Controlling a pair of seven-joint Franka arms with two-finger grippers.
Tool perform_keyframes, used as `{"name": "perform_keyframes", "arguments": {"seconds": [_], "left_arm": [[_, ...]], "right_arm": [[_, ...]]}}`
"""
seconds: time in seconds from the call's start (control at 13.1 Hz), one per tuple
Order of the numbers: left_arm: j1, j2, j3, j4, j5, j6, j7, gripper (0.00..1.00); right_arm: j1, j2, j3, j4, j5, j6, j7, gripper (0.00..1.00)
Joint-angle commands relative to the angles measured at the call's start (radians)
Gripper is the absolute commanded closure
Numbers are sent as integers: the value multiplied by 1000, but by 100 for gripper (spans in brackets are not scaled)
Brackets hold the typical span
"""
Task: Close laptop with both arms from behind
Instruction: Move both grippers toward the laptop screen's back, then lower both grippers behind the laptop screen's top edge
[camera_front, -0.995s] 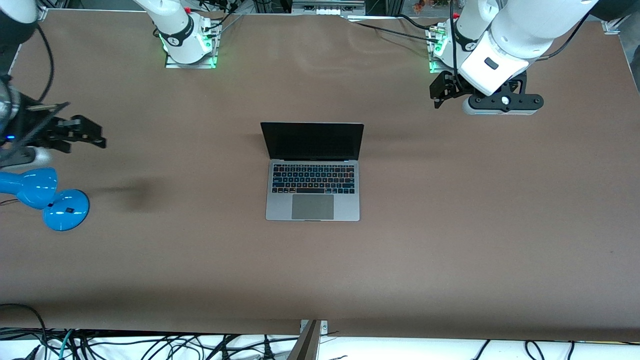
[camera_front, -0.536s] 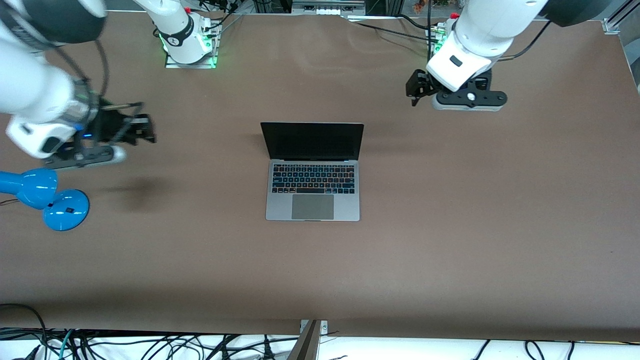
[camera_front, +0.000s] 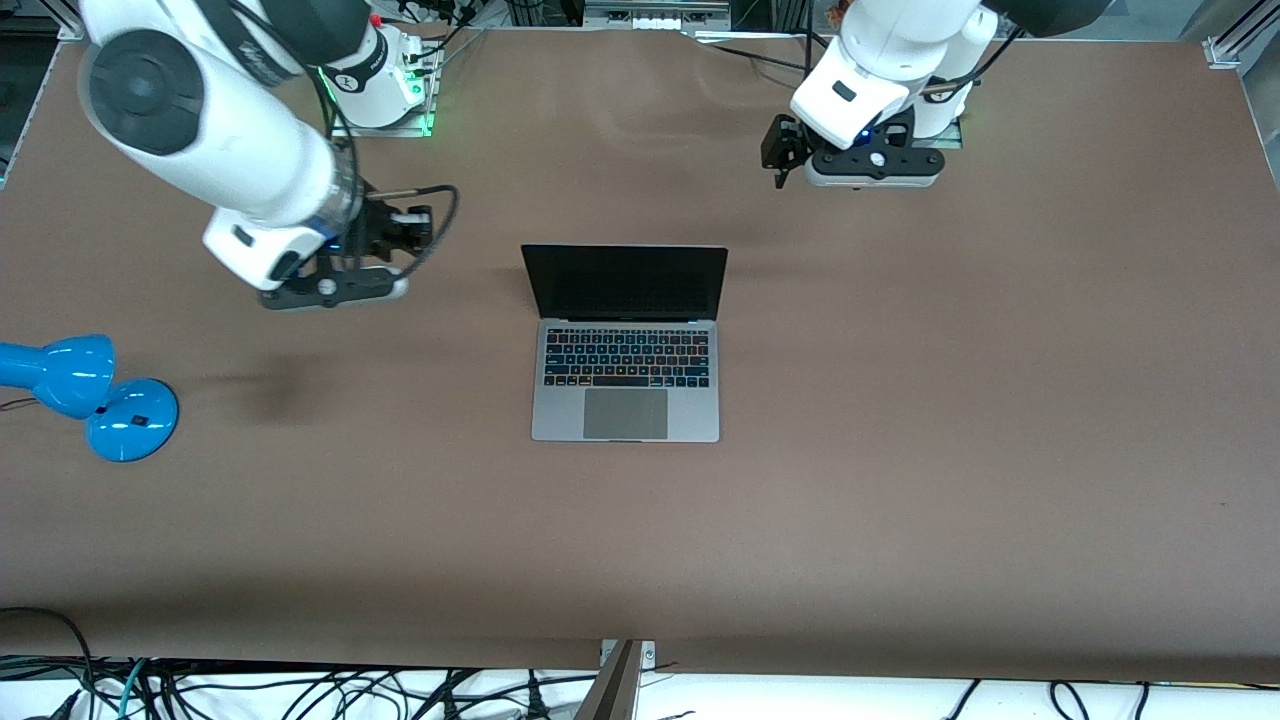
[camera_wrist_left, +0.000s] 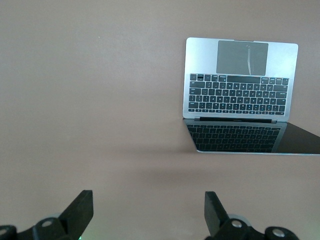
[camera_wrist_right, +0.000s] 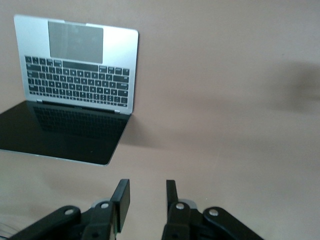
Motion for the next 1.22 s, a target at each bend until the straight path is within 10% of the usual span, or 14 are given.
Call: {"name": "perform_keyframes", "arguments": {"seconds": [0.0,0.46,0.92,1.15], "left_arm": [[2,-3,-14,-19,-28,19,-24,2],[-7,74,-106,-19,-28,79,-103,18],[-36,167,-132,-18,-30,100,-150,100],[-53,221,-132,-19,-30,113,-198,100]], "right_arm": [[58,12,-2,-37,9,10,111,72],[82,50,-1,-105,139,46,155,85],[157,105,1,-159,142,118,195,87],[189,127,1,-166,162,134,219,87]]}}
